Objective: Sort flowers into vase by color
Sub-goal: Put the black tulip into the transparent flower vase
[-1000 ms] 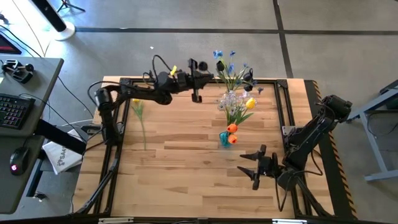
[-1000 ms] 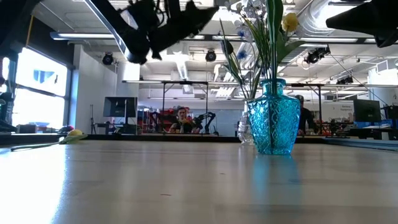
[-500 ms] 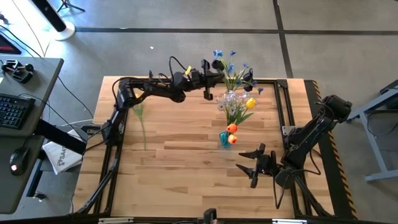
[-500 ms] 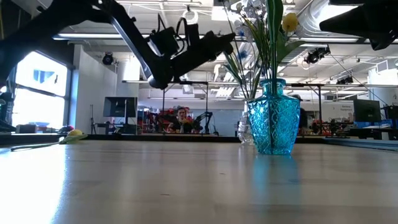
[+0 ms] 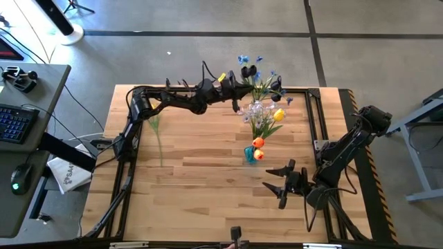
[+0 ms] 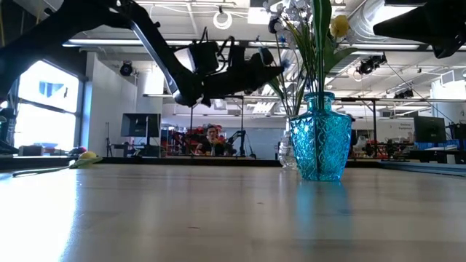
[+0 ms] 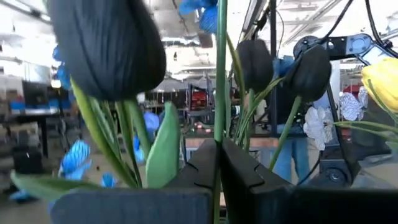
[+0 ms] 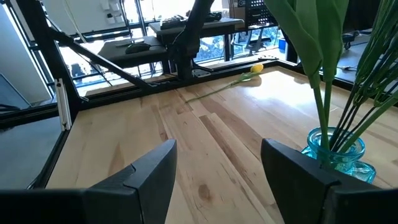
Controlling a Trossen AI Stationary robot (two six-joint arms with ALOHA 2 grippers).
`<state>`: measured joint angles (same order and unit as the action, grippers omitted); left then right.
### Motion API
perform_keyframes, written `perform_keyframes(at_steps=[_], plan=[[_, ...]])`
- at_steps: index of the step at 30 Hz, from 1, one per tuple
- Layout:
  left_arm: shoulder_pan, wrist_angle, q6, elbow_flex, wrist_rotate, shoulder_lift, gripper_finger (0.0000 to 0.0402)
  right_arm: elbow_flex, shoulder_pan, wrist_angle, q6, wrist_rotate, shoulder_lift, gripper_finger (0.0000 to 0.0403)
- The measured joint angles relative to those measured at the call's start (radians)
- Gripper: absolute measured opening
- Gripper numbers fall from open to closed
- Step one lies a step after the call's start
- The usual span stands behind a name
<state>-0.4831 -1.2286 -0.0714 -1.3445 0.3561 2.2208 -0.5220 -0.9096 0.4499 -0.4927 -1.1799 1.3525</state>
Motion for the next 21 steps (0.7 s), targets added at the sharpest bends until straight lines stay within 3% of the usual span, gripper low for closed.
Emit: perform_keyframes(at_steps=[5,16,21], plan=[[-0.002,0.119,-0.052,0.0,-0.007,-0.03,0.0,0.0,0.0,0.001,0.0,-0.002,0.0,0.0231],[0.011,0.565,0.16,0.0,-0.111,-0.172,0.0034,0.0,0.0,0.003,0.004,-0.002,0.0,0.0231],[0.024,0.667,0.213,0.0,-0.128,-0.204,0.0057,0.0,0.0,0.003,0.004,-0.002,0.0,0.0231]])
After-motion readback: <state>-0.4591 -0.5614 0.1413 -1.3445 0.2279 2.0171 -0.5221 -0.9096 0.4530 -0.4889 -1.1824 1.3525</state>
